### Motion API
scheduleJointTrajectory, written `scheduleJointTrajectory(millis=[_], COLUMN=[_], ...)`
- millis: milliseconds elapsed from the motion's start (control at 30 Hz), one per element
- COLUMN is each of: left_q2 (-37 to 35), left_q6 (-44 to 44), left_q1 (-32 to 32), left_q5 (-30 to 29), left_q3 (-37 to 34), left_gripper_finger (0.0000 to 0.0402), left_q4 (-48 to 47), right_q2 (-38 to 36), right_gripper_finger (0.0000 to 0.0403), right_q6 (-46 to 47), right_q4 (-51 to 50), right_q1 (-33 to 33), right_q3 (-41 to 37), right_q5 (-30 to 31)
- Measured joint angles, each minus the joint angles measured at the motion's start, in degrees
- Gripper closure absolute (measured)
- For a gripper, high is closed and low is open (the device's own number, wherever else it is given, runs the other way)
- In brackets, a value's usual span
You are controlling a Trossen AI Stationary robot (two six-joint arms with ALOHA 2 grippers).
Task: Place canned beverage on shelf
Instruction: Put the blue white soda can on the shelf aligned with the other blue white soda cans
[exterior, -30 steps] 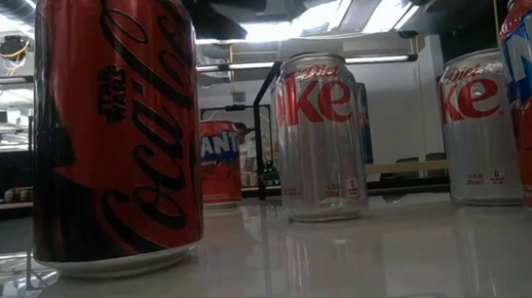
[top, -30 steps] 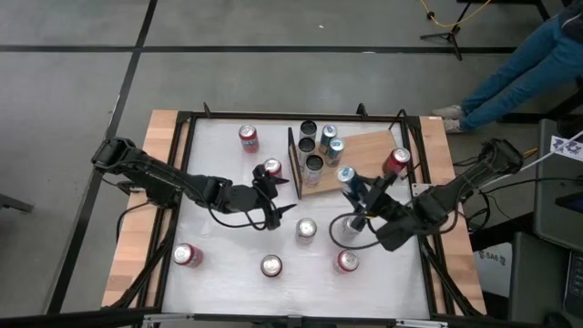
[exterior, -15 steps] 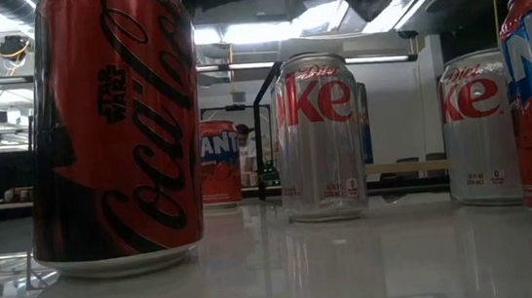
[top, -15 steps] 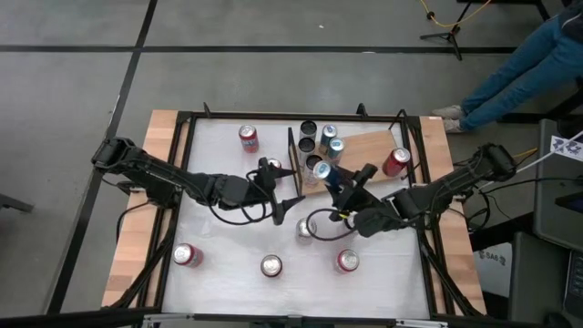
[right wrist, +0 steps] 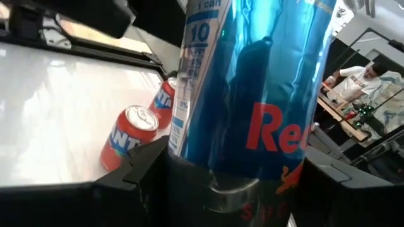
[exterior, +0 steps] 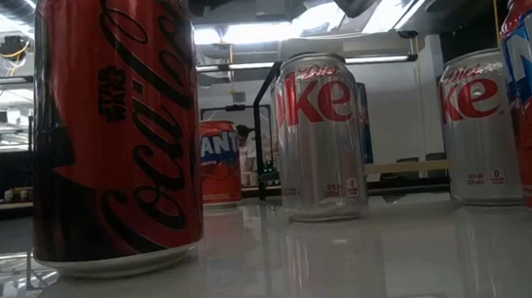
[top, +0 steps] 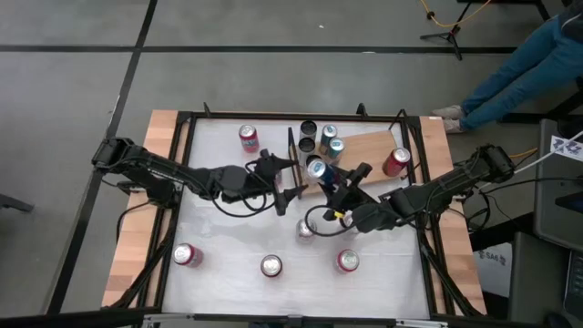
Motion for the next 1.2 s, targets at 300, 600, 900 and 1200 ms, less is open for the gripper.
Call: scheduleJointTrajectory(millis=[300, 600, 900, 1200], left_q2=[0.0, 0.0, 0.0, 0.0], left_q6=[2.5, 2.8, 3.0, 3.0], left_q1=[0.3, 0.3, 0.3, 0.9], left_q5=[1.8, 1.5, 1.2, 1.0], left_q3=[0.0, 0.0, 0.0, 0.0], left_gripper_finger=[0.0036, 0.0036, 0.0037, 0.0055], left_q4=[2.5, 2.4, 3.0, 3.4], right_q2=[3.5, 6.4, 7.2, 7.2], right_gripper_finger=[0.0164, 0.0164, 0.0164, 0.0164], right_q6=[-1.3, -3.5, -4.5, -4.5], right_q4=[6.1, 15.1, 17.9, 18.8], right_q1=[-4.1, -5.7, -5.6, -5.6], right_q3=[0.0, 0.0, 0.0, 0.0], right_q5=[-4.0, -10.6, -11.0, -12.1])
